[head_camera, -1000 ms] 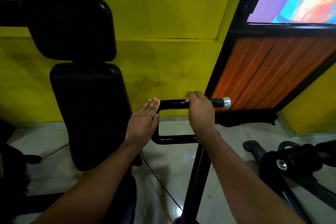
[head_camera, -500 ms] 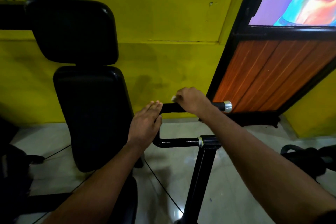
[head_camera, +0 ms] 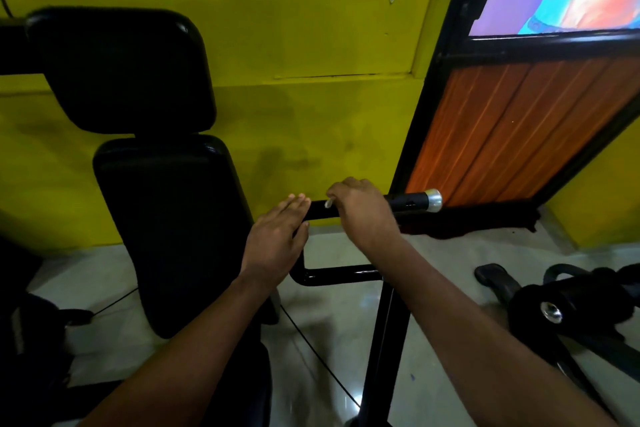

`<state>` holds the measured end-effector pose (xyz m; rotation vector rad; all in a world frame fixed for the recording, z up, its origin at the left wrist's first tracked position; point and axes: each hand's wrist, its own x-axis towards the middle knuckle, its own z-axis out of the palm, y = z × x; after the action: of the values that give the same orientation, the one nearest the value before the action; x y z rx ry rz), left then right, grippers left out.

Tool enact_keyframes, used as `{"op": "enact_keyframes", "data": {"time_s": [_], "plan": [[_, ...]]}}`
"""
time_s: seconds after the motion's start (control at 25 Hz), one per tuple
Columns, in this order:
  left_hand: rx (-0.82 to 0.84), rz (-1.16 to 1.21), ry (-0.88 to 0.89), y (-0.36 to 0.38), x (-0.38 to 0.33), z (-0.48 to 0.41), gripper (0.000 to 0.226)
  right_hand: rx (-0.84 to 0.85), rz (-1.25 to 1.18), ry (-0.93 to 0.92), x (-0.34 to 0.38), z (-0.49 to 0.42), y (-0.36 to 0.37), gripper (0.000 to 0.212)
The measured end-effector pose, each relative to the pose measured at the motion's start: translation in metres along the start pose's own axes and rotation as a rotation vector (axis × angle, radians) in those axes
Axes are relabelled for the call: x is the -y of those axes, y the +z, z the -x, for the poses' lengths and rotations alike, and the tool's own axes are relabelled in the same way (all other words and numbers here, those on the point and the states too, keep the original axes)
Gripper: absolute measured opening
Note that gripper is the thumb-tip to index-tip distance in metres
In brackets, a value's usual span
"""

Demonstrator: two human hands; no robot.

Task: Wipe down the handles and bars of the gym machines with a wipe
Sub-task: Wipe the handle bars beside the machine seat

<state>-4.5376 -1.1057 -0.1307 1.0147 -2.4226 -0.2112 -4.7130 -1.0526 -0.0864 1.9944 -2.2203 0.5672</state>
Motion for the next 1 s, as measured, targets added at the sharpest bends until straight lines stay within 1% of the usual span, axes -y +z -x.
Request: {"op": "enact_keyframes", "data": {"time_s": [0.04, 0.08, 0.12, 0.2, 0.24, 0.28, 0.32, 0.36, 0.4, 0.44, 0.48, 0.52, 0.56, 0.6, 0.64, 0.68, 0.76, 0.8, 0.96, 1.0], "plan": [[0.007, -0.012, 0.006, -0.001, 0.001, -0.001, 0.046, -0.121, -0.088, 0.041, -0.005, 0.009, 0.005, 0.017], [0.016, -0.028, 0.013, -0.001, 0.000, -0.003, 0.046, -0.257, -0.189, 0.127, -0.012, 0.019, 0.011, 0.015], [0.022, -0.042, 0.021, -0.001, 0.000, -0.004, 0.046, -0.387, -0.296, 0.230, -0.014, 0.030, 0.017, 0.012], [0.022, -0.051, 0.035, -0.002, 0.000, -0.006, 0.045, -0.614, -0.535, 0.452, 0.006, 0.044, 0.029, 0.009], [0.023, -0.050, 0.039, -0.001, 0.000, -0.007, 0.045, -0.721, -0.716, 0.616, 0.023, 0.043, 0.036, 0.007], [0.027, -0.045, 0.039, 0.000, 0.000, -0.007, 0.045, -0.803, -0.940, 0.818, 0.037, 0.037, 0.041, 0.006], [0.035, -0.042, 0.038, -0.001, 0.000, -0.007, 0.045, -0.855, -1.178, 1.015, 0.047, 0.029, 0.043, 0.007], [0.040, -0.044, 0.040, -0.002, 0.000, -0.006, 0.046, -0.885, -1.397, 1.166, 0.054, 0.023, 0.044, 0.008], [0.042, -0.050, 0.045, -0.003, 0.000, -0.006, 0.045, -0.904, -1.589, 1.261, 0.058, 0.019, 0.046, 0.007], [0.042, -0.057, 0.050, -0.004, -0.001, -0.006, 0.044, -0.912, -1.760, 1.308, 0.061, 0.017, 0.048, 0.006], [0.040, -0.060, 0.051, -0.003, -0.001, -0.006, 0.044, -0.883, -1.885, 1.341, 0.064, 0.017, 0.049, 0.008], [0.040, -0.059, 0.050, -0.003, -0.002, -0.006, 0.043, -0.807, -1.977, 1.376, 0.065, 0.018, 0.050, 0.012], [0.040, -0.057, 0.046, -0.003, -0.002, -0.006, 0.043, -0.697, -2.060, 1.402, 0.065, 0.019, 0.051, 0.015], [0.041, -0.058, 0.044, -0.003, -0.002, -0.005, 0.044, -0.592, -2.158, 1.405, 0.063, 0.019, 0.051, 0.015], [0.043, -0.062, 0.047, -0.003, -0.001, -0.005, 0.045, -0.532, -2.256, 1.382, 0.060, 0.017, 0.050, 0.015], [0.045, -0.066, 0.048, -0.003, 0.000, -0.006, 0.045, -0.531, -2.324, 1.361, 0.058, 0.015, 0.049, 0.017], [0.049, -0.068, 0.042, -0.005, 0.000, -0.006, 0.046, -0.606, -2.360, 1.325, 0.051, 0.010, 0.050, 0.025], [0.049, -0.068, 0.040, -0.005, -0.001, -0.006, 0.046, -0.644, -2.363, 1.311, 0.046, 0.009, 0.050, 0.026], [0.057, -0.079, 0.042, -0.003, -0.001, -0.007, 0.046, -0.793, -2.357, 1.293, 0.033, 0.017, 0.051, 0.021], [0.057, -0.076, 0.036, -0.002, -0.002, -0.008, 0.047, -0.791, -2.345, 1.292, 0.033, 0.020, 0.053, 0.019]]}}
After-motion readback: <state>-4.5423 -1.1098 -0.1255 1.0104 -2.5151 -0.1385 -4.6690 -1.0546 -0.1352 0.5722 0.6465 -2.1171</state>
